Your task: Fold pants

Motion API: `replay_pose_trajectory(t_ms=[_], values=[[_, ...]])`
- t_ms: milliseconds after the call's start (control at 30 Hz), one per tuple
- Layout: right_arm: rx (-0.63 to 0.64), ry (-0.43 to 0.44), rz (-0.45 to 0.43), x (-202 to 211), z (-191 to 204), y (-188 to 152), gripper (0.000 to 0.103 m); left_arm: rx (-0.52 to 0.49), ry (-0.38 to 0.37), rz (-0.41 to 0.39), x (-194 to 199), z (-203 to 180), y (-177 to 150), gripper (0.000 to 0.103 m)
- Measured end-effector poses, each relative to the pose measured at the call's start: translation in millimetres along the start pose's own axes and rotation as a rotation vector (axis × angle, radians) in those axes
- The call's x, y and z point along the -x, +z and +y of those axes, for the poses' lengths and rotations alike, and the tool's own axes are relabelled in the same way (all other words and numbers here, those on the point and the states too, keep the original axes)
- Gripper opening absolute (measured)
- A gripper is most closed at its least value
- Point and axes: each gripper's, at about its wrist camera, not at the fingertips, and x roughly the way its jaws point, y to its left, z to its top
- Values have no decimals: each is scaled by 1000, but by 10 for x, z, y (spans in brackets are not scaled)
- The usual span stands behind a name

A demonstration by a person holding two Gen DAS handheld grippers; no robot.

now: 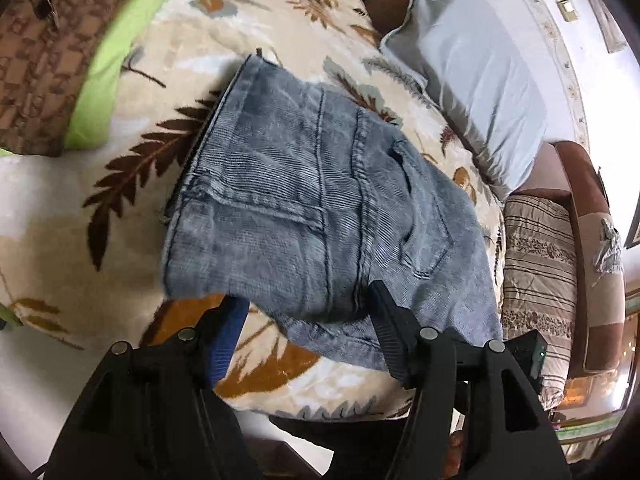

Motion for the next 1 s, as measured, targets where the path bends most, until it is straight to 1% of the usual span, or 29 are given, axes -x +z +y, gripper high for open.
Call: replay_pose_trajectory(t_ms=[33,67,100,133,167,200,267,333,400,467,567,667,767,833,900,967,1000], values=[[-16,5,-21,-13,0,18,64,4,-2,1,-20,0,19,60],[-34,14,-43,-27,-10,31,59,9,1,4,-44,-3,60,58],[-50,22,-58,-40,-16,46,51,14,2,4,-45,2,83,54],[-62,32,-65,-45,-26,62,21,17,-5,4,-39,-5,127,45],[-77,44,-65,-69,-29,87,3,12,-13,3,-15,-20,161,35],[-88,51,-71,-60,-31,95,3,2,-17,0,19,-40,190,32],[-64,57,-103,41,40,83,3,-14,-42,-11,105,-75,231,19],[-1,57,-114,143,205,20,3,-34,-65,-28,226,-111,249,18],[85,42,-113,253,375,-102,3,-62,-64,-40,323,-116,232,18],[113,32,-92,260,417,-195,3,-87,-31,-41,335,-53,167,18],[132,-21,-43,117,347,-299,3,-77,7,-23,202,76,114,18],[98,-55,1,-59,209,-299,3,-56,31,-10,73,186,76,18],[129,-103,12,-195,183,-284,3,-61,54,-11,-23,213,54,19],[145,-107,15,-244,184,-271,4,-67,70,-10,-54,210,51,19],[145,-98,35,-209,182,-269,8,-79,65,-6,-13,188,37,19],[156,-119,61,-125,201,-286,13,-110,57,5,75,173,11,19],[172,-125,73,-61,223,-287,14,-137,53,9,147,164,-14,19]])
